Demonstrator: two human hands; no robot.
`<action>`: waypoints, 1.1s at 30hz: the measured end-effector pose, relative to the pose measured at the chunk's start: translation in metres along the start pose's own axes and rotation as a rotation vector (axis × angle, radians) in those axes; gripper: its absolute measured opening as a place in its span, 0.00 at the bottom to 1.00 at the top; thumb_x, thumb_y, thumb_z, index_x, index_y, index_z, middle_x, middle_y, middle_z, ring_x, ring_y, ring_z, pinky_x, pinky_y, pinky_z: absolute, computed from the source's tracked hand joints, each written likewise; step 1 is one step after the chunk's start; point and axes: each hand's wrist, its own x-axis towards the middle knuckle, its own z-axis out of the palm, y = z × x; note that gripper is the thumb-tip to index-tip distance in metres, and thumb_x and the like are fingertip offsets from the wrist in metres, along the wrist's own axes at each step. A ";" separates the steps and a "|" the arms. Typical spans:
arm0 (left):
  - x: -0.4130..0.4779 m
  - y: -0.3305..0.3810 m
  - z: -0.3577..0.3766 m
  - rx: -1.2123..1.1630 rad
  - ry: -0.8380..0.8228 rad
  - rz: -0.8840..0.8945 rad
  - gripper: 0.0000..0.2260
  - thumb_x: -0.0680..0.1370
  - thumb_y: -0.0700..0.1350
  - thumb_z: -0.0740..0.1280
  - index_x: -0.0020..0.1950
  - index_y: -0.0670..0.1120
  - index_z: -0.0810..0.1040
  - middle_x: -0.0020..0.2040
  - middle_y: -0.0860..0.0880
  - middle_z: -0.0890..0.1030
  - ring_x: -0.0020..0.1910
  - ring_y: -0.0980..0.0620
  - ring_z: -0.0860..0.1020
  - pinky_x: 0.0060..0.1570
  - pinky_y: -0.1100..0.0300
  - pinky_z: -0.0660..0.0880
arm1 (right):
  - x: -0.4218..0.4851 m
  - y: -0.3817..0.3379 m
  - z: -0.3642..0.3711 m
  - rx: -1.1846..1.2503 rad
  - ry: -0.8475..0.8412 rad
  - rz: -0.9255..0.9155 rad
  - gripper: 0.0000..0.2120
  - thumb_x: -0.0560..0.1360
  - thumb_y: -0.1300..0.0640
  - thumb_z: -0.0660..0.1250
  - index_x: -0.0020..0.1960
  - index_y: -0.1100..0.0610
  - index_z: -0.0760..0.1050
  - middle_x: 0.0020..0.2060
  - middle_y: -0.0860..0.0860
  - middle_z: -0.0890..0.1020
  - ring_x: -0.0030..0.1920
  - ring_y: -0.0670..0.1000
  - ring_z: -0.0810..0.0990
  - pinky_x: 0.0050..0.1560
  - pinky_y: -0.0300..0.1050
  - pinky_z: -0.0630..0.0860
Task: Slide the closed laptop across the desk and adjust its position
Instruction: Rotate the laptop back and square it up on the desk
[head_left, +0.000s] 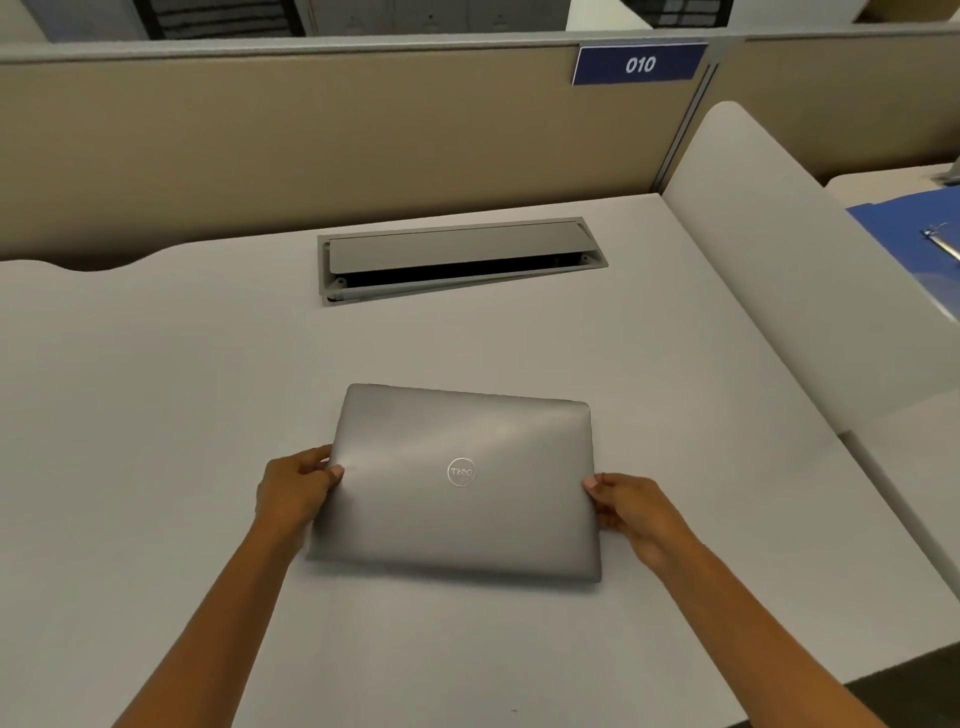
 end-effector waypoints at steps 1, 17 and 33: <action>-0.006 -0.005 0.001 -0.039 0.007 -0.013 0.18 0.76 0.40 0.69 0.66 0.44 0.78 0.61 0.42 0.82 0.57 0.41 0.79 0.64 0.43 0.74 | 0.007 -0.008 -0.002 -0.035 -0.004 -0.014 0.07 0.76 0.64 0.67 0.51 0.66 0.79 0.45 0.60 0.82 0.44 0.57 0.79 0.49 0.50 0.77; -0.044 -0.031 0.022 -0.186 0.080 -0.080 0.17 0.78 0.37 0.67 0.67 0.42 0.77 0.63 0.41 0.81 0.60 0.39 0.78 0.64 0.40 0.74 | 0.046 -0.040 -0.011 -0.261 0.003 -0.059 0.15 0.75 0.63 0.68 0.57 0.72 0.77 0.48 0.60 0.79 0.48 0.56 0.75 0.50 0.47 0.72; -0.047 -0.039 0.023 -0.180 0.076 -0.078 0.16 0.78 0.37 0.67 0.66 0.44 0.77 0.61 0.41 0.82 0.58 0.39 0.79 0.62 0.40 0.75 | 0.048 -0.027 -0.018 -0.348 -0.011 -0.097 0.17 0.75 0.62 0.68 0.55 0.77 0.74 0.42 0.59 0.76 0.44 0.55 0.72 0.47 0.47 0.69</action>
